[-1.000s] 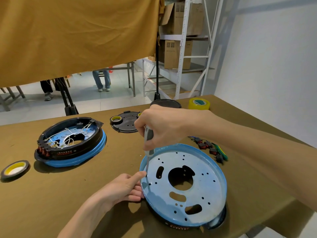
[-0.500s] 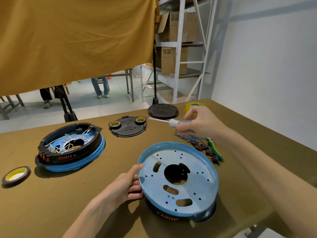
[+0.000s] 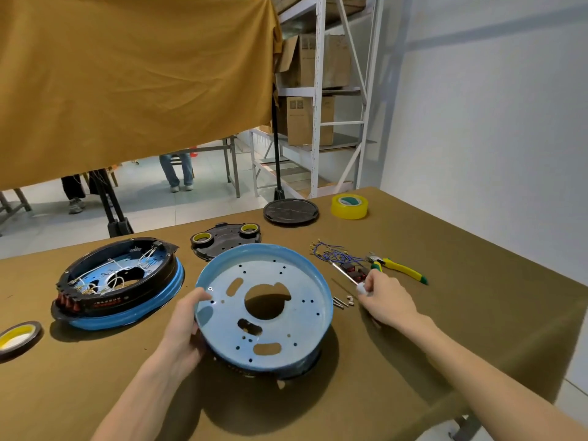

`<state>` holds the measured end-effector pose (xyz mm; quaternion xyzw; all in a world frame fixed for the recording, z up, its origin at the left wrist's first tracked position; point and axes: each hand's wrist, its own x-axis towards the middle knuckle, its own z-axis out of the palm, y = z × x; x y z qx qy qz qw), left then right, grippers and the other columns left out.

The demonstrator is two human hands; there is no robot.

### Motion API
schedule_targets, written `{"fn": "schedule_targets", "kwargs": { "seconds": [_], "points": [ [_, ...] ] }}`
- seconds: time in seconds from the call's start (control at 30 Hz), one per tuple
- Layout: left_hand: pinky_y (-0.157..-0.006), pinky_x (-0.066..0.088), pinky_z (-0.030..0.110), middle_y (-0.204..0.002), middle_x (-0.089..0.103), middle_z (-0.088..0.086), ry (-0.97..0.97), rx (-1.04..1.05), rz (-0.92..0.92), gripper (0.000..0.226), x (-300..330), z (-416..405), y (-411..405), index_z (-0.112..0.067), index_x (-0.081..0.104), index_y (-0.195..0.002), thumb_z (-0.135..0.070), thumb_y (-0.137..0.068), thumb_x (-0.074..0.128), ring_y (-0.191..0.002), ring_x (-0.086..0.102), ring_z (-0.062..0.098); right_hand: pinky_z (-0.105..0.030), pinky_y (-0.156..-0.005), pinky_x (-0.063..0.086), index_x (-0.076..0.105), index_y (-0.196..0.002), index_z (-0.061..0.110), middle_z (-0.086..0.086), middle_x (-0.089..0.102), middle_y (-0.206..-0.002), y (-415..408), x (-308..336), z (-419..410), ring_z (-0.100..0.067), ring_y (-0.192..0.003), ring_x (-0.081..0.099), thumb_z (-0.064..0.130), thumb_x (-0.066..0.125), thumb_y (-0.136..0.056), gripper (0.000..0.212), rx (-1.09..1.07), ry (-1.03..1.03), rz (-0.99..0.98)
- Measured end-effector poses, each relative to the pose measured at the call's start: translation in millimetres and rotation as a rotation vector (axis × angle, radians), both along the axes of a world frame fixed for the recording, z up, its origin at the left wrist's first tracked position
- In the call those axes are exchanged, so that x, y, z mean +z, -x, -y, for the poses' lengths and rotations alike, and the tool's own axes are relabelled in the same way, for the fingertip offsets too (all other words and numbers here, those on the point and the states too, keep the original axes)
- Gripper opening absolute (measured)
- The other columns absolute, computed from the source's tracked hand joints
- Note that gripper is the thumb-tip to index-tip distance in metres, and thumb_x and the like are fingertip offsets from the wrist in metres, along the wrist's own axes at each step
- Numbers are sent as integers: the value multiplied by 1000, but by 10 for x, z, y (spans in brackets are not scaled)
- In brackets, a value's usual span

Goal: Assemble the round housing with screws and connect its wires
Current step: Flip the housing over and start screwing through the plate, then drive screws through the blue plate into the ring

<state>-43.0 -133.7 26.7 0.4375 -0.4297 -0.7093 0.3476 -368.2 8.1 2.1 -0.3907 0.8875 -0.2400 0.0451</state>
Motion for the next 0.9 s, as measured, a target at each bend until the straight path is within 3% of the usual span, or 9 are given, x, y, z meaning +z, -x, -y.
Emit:
{"fn": "schedule_targets", "kwargs": {
  "seconds": [0.13, 0.23, 0.33, 0.43, 0.5, 0.57, 0.7, 0.8, 0.9],
  "points": [
    [-81, 57, 43, -93, 76, 15, -28, 44, 8, 32, -90, 100, 28, -11, 62, -118, -29, -92, 59, -93, 71, 32, -33, -63, 43, 45, -94, 28, 3, 62, -91, -25, -54, 18, -23, -82, 58, 27, 60, -97, 15, -24, -106, -186],
    [-93, 53, 42, -93, 70, 10, -19, 19, 95, 33, -163, 178, 0, -12, 60, -123, -34, -98, 58, -77, 61, 21, -32, -65, 44, 48, -105, 23, -1, 66, -104, -91, 0, 35, -25, -95, 63, 29, 59, -98, 14, -15, -165, -296],
    [-78, 54, 35, -99, 70, 7, -8, 8, 160, 24, -198, 213, -29, -17, 59, -115, -35, -98, 61, -87, 65, 19, -33, -73, 44, 54, -110, 19, -1, 61, -110, -224, 99, 92, -23, -104, 59, 26, 59, -99, 15, 52, 21, -265],
    [-72, 55, 33, -93, 78, 9, -9, -21, 159, 29, -214, 201, -41, -16, 62, -110, -39, -94, 67, -91, 70, 20, -32, -86, 47, 59, -107, 19, 5, 58, -105, -562, 286, 172, -14, -100, 56, 28, 62, -99, 12, 315, 334, -80],
    [-73, 56, 34, -87, 81, 8, -61, -28, 99, 43, -194, 177, -55, -11, 64, -110, -45, -86, 76, -94, 73, 22, -28, -94, 44, 61, -112, 23, 11, 57, -108, -844, 402, 201, -8, -104, 52, 41, 58, -101, 21, 537, 325, -66],
    [-82, 57, 39, -94, 80, 11, -118, -11, 3, 60, -178, 155, -70, -9, 66, -113, -49, -72, 84, -104, 73, 26, -24, -97, 40, 57, -124, 30, 14, 55, -119, -1097, 478, 210, -3, -112, 49, 62, 50, -98, 42, 721, 171, 22],
    [-97, 54, 46, -115, 76, 19, -203, -37, -199, 66, -101, 96, -55, -9, 62, -125, -46, -75, 83, -118, 68, 33, -36, -112, 33, 26, -157, 34, 10, 34, -159, -1397, 493, 303, -13, -139, 37, 91, 36, -83, 94, 830, -133, 92],
    [-93, 57, 49, -118, 74, 23, -230, -101, -360, 49, 10, 18, 1, -12, 61, -130, -30, -86, 74, -118, 69, 36, -40, -113, 34, 14, -161, 30, 7, 30, -159, -1506, 527, 391, -18, -140, 37, 88, 47, -81, 103, 794, -133, 56],
    [-86, 63, 48, -123, 73, 21, -128, -104, -488, 37, 195, -48, 104, -13, 63, -131, -16, -94, 64, -113, 72, 32, -28, -111, 34, 16, -161, 29, 7, 35, -157, -1474, 600, 408, -11, -139, 38, 74, 60, -85, 99, 770, 44, 114]
  ]
}}
